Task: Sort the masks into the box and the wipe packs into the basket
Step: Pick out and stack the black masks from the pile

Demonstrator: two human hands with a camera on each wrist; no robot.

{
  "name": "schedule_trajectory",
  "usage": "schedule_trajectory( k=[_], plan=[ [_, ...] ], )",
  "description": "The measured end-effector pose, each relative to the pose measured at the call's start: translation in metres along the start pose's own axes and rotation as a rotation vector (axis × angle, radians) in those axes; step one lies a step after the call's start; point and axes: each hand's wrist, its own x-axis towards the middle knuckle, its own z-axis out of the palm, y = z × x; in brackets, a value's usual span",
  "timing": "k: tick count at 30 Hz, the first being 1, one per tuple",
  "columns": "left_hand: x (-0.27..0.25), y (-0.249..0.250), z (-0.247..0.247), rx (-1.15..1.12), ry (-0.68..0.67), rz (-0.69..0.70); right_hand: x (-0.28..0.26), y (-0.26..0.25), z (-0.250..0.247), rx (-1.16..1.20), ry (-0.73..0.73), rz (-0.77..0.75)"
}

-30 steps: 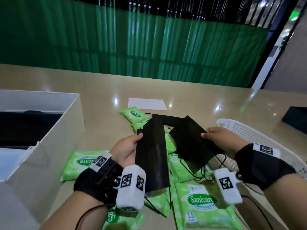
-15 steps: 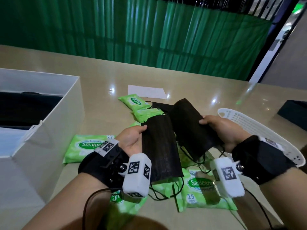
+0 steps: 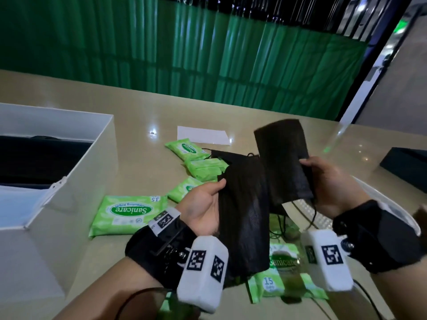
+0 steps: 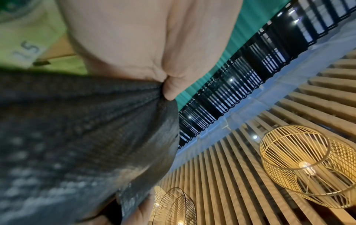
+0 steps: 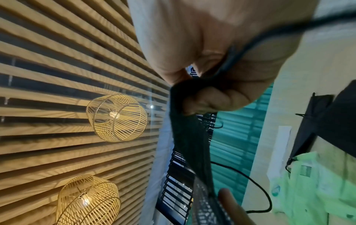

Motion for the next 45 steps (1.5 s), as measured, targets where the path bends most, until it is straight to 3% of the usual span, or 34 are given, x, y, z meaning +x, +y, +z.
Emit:
schedule_trajectory(
  k=[2,9,15,20,25,29,34,35,39,41,45],
  plan=[
    [0.001,-0.002,0.004,-0.007,-0.008,0.010,0.001,-0.003,-0.002,-0.047,0.034,-0.021],
    [-0.008,0.020,-0.001,-0.127,0.161,0.181,-0.001,-0.009,0.003,-0.222,0.133,-0.147],
    [-0.003,0.012,-0.003,-0.106,0.219,0.124,-0.013,0.012,0.023,-0.595,-0.029,-0.009],
    [0.002,0.010,-0.011,-0.110,0.216,0.125,-0.016,0.035,0.060,-1.095,-0.179,-0.140],
    [0.004,0.008,-0.011,-0.068,0.167,0.123,-0.008,0.051,0.089,-1.336,-0.439,-0.097],
    [0.003,0.009,-0.013,0.016,0.152,0.081,-0.003,0.055,0.085,-1.199,-0.522,0.045],
    [0.002,0.008,-0.014,0.039,0.189,0.071,0.014,0.046,0.053,-0.804,-0.159,0.100],
    [0.002,0.009,-0.014,0.029,0.204,0.068,0.014,0.046,0.046,-0.772,-0.182,0.159],
    [0.003,0.012,-0.014,0.009,0.252,0.069,-0.001,0.054,0.032,-0.598,-0.504,0.460],
    [0.004,0.011,-0.014,0.023,0.268,0.050,-0.010,0.052,0.033,-0.575,-0.603,0.500],
    [0.007,0.007,-0.012,0.040,0.352,-0.008,-0.026,0.041,0.041,-0.528,-0.667,0.564]
  ],
)
